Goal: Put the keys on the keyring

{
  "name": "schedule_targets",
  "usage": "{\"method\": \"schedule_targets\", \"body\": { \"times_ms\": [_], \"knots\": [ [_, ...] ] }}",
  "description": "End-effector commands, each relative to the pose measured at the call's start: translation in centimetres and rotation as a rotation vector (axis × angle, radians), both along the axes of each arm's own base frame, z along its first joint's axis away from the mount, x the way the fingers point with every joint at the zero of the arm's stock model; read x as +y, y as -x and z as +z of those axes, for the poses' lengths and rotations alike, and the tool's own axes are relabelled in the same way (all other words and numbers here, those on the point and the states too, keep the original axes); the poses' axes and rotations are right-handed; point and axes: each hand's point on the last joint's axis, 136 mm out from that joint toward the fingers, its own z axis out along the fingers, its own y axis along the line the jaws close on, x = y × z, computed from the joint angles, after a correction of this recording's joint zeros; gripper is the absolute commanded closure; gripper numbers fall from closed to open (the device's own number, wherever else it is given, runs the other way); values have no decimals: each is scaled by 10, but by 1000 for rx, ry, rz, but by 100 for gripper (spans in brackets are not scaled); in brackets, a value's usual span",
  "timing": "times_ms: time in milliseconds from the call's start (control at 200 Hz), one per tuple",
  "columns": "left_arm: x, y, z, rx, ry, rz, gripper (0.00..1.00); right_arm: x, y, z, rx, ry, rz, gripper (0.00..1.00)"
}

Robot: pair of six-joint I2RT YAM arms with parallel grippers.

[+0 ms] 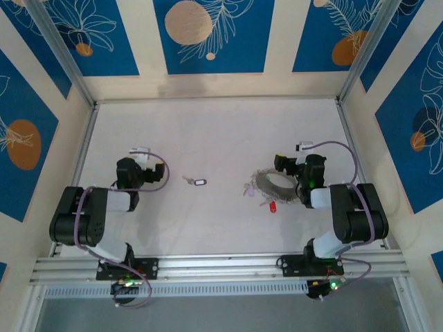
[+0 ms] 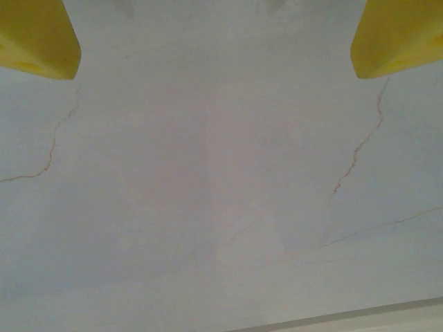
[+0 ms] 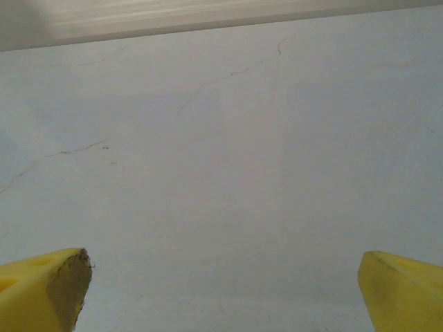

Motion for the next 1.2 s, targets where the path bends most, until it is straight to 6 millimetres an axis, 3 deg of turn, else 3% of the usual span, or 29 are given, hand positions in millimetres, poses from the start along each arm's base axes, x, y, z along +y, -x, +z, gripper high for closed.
{"method": "schedule_targets", "body": {
  "times_ms": [0, 725, 870, 955, 1040, 1190],
  "knots": [
    [1, -8, 12, -33, 16, 16, 0, 1, -6, 9, -29, 10, 12, 1],
    [4, -8, 13, -36, 14, 37, 0, -3, -5, 9, -33, -13, 0, 1],
    [7, -8, 16, -41, 9, 58, 0, -3, 16, 39, -135, -29, 20, 1],
    [4, -1, 35, 5, -1, 54, 0, 0, 20, 64, -128, -34, 19, 1],
    [6, 6, 66, 20, 23, 73, 0, -11, 21, 91, -52, -155, -114, 1],
    [-15, 25, 129, 23, 135, -19, 0, 4, 40, 101, 113, -436, -127, 1]
  ]
}}
